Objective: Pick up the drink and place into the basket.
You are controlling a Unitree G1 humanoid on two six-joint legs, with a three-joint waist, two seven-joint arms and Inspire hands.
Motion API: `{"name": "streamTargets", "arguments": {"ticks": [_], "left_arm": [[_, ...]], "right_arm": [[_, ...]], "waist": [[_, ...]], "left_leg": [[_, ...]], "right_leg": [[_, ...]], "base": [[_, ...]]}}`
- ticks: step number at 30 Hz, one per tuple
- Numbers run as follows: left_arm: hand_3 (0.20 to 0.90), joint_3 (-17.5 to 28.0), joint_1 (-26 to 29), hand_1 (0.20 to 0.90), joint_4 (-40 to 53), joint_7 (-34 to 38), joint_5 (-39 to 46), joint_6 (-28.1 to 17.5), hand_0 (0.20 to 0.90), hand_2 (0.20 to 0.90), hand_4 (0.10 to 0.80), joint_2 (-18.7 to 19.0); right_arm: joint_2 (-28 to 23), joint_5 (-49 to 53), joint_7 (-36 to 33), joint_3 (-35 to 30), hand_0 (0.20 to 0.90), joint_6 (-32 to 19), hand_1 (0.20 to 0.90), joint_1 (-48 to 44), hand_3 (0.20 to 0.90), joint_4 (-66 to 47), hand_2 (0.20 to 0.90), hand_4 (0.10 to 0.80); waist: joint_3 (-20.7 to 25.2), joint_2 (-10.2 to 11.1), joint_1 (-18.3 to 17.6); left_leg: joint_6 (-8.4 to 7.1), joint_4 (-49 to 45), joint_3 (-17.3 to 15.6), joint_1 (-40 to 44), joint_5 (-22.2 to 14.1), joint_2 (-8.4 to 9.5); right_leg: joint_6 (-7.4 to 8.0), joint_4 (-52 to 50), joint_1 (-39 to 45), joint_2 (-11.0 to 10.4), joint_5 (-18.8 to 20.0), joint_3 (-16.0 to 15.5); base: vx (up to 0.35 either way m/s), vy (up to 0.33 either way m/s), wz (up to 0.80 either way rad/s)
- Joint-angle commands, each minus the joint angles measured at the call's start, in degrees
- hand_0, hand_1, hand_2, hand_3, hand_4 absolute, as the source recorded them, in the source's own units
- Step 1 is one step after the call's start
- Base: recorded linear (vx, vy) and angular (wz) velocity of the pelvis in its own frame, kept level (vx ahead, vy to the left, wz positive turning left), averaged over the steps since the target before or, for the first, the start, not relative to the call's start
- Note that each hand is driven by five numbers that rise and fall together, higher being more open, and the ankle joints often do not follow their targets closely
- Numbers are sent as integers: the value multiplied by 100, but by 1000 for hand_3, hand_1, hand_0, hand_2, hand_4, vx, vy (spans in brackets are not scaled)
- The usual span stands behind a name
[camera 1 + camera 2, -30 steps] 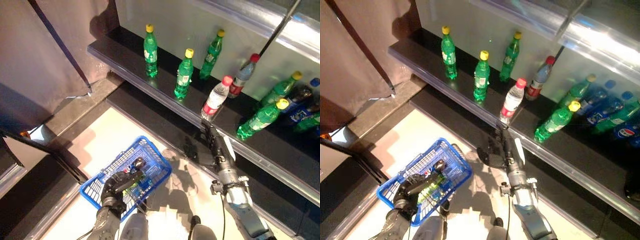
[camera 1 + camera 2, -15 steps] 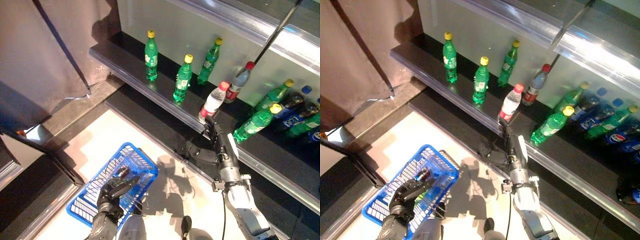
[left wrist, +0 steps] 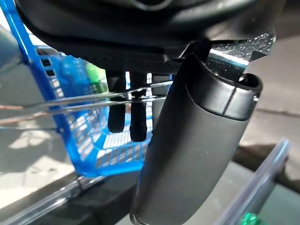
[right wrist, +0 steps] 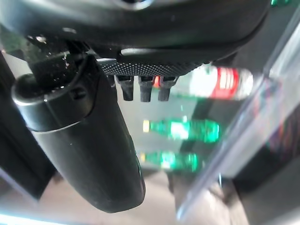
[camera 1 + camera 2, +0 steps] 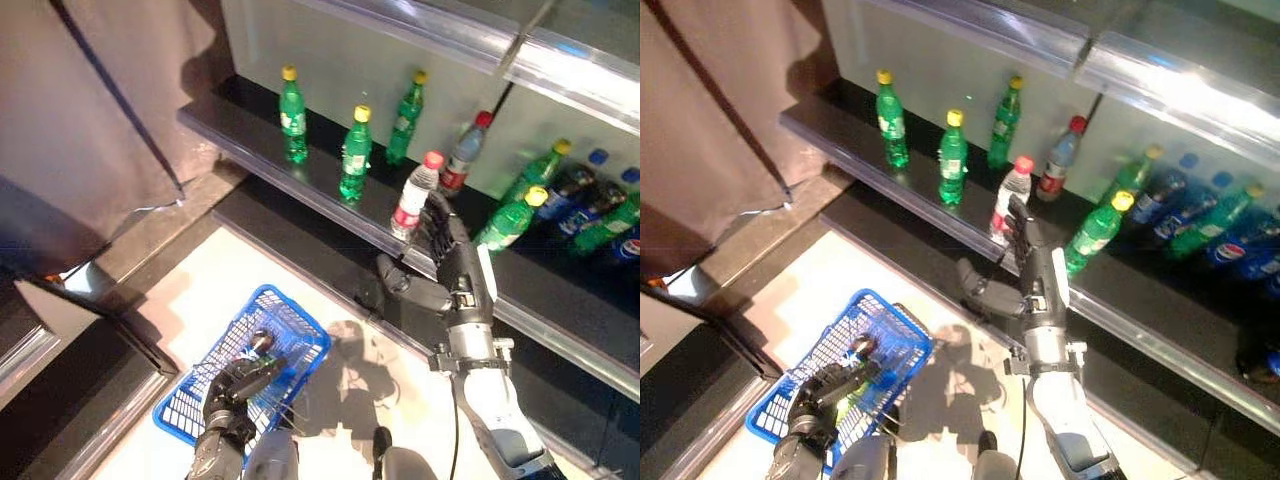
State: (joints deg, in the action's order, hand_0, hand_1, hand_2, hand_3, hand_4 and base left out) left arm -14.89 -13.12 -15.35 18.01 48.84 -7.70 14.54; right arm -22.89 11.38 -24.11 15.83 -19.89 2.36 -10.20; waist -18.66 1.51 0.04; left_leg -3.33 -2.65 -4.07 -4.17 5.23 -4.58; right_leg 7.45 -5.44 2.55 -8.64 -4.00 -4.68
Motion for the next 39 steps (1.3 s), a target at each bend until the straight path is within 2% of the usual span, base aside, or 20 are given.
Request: {"name": "streamTargets", "arguments": {"ticks": [1,5,19,25,37,39], "left_arm": [[200,-66,641,300,1192,-316,-507,-1430,300,300,100,164],[200,-110,718,300,1170,-329,-509,-1469,300,300,100,159],[200,-265,1064,300,1361,-379,-580,-1320,300,300,100,355],[200,-291,1346,300,1337,-380,-601,-1259,300,300,100,448],[200,-333,1599,300,1326,-333,-614,-1200,300,300,100,550],[200,-335,1654,300,1338,-315,-607,-1190,300,300,100,579]], "right_arm": [[-3,-264,-738,-322,900,-827,900,-486,900,-541,900,800],[190,-556,-1248,-336,900,-828,900,-560,900,-581,900,800],[270,-512,-1248,-212,900,-521,900,-1419,900,-105,900,800],[378,-514,-1557,-205,900,-480,900,-1934,900,163,900,800],[594,-898,-3258,-601,900,-298,900,-2693,900,706,900,800],[560,-774,-3744,-748,900,-158,900,-2871,900,841,900,800]], "waist": [[563,-127,98],[424,-181,112],[-253,-140,434],[-539,-117,570],[-804,-152,682],[-873,-173,692]], "left_leg": [[-82,-106,265,-151,135,-333],[-40,-105,283,-168,70,-213],[-21,-311,536,-739,149,-34],[-8,-343,667,-962,201,43],[-12,-391,700,-1188,195,77],[-16,-392,692,-1224,190,67]], "right_leg": [[-521,357,-81,229,601,-235],[-467,481,-96,147,711,-220],[-458,621,-226,121,848,-335],[-456,691,-271,126,899,-342],[-478,759,-350,98,930,-395],[-485,771,-385,85,935,-398]], "base": [[-19,138,3],[-12,64,1],[-40,-31,9],[-19,-48,10],[0,-27,5],[9,-15,-1]]}}
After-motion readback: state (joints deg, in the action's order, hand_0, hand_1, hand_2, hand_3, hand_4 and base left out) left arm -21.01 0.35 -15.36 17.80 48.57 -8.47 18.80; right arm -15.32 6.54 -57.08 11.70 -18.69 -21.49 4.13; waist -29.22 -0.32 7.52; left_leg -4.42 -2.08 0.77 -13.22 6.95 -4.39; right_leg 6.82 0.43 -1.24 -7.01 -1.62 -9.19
